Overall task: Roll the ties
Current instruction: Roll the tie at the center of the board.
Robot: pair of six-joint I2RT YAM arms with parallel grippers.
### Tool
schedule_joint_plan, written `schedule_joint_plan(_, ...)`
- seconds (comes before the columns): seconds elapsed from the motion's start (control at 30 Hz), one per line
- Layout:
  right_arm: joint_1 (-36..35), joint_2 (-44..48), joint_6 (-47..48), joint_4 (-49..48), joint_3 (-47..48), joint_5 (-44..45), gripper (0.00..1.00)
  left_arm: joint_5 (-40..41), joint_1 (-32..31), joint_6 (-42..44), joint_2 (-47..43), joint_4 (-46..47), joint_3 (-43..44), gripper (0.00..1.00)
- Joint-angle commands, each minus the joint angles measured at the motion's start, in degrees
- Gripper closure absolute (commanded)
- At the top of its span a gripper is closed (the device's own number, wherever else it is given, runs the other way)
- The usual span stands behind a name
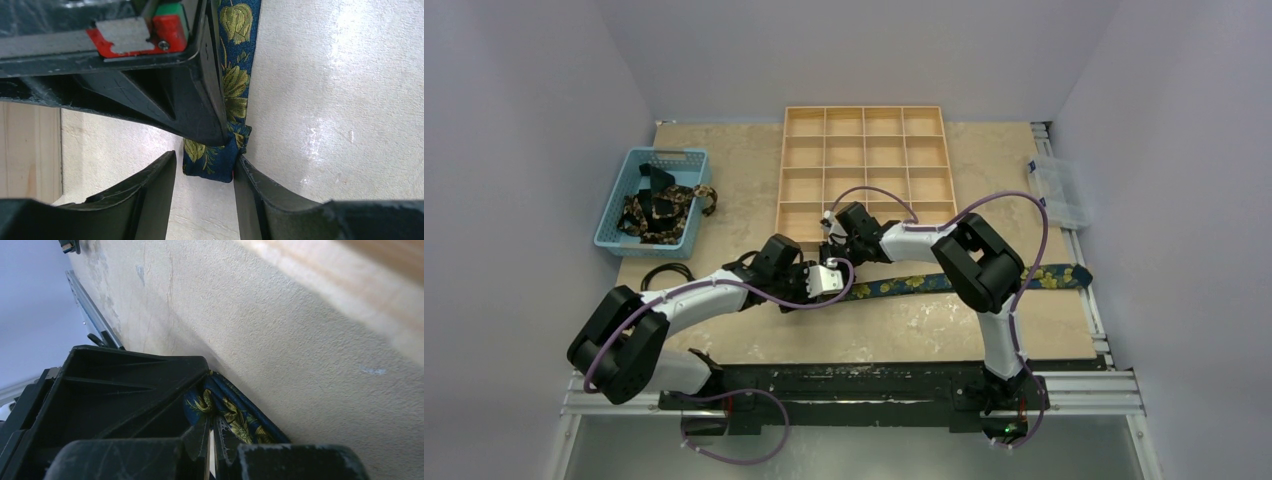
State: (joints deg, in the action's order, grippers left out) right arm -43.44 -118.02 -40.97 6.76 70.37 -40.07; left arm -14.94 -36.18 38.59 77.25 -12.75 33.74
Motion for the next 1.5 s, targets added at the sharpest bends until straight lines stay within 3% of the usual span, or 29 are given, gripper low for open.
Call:
schedule_joint_plan(0.0,0.09,-0.23,2.13,0.69,-1.1,1.19,1.0,-1.35,-0.14,0.02,-1.5,-1.5,-0.49,0.55)
schedule_joint_plan(0.47,1.43,-0.09,3.9,0.78,-2.18,2.61,1.0,-0.63,0.53,-3.86,-3.97,-5.33,1.28,0.53)
schedule_joint_plan(0.63,1.99,-0.28,4.72,0.32,-2.56,1.54,1.0,-2.53,1.88,-5.64,-9.68,-9.1,2.31,0.54)
schedule_joint_plan(0.8,2.68,0.02,5.91,0.56,-4.05,0.65,1.0,-7.33,2.4,-11.0,-12.5,-7.94,7.01,0.38)
schedule_joint_plan(0.9,2.93,0.13,6.99,1.39,-4.33,0.28,1.0,-9.13,1.81,-16.48,-12.66,-3.09,7.8,0.33)
schedule_joint_plan(1.0,3.39,0.85,7.73,2.28,-5.15,0.61,1.0,-7.97,1.86,-27.04,-13.62,8.32,3.92,0.31)
schedule_joint_plan(1.17,4.41,2.29,7.57,1.72,-7.22,0.7,1.0,2.94,1.87,-49.16,-15.64,23.09,-5.66,0.35)
schedule_joint_plan(1.2,4.53,2.34,7.69,1.79,-7.26,0.71,1.0,5.43,1.85,-52.53,-16.66,24.41,-7.99,0.38)
schedule_joint_plan(1.4,4.54,1.65,8.51,2.21,-6.66,0.87,1.0,6.27,3.11,-52.53,-23.29,25.27,-19.18,0.38)
schedule_joint_plan(1.43,4.51,1.39,8.6,2.18,-6.64,0.69,1.0,10.08,3.15,-67.27,-23.38,26.84,-20.1,0.43)
schedule_joint_plan(1.47,4.53,1.08,8.82,2.14,-6.58,0.48,1.0,9.73,3.14,-68.8,-23.71,26.92,-20.85,0.42)
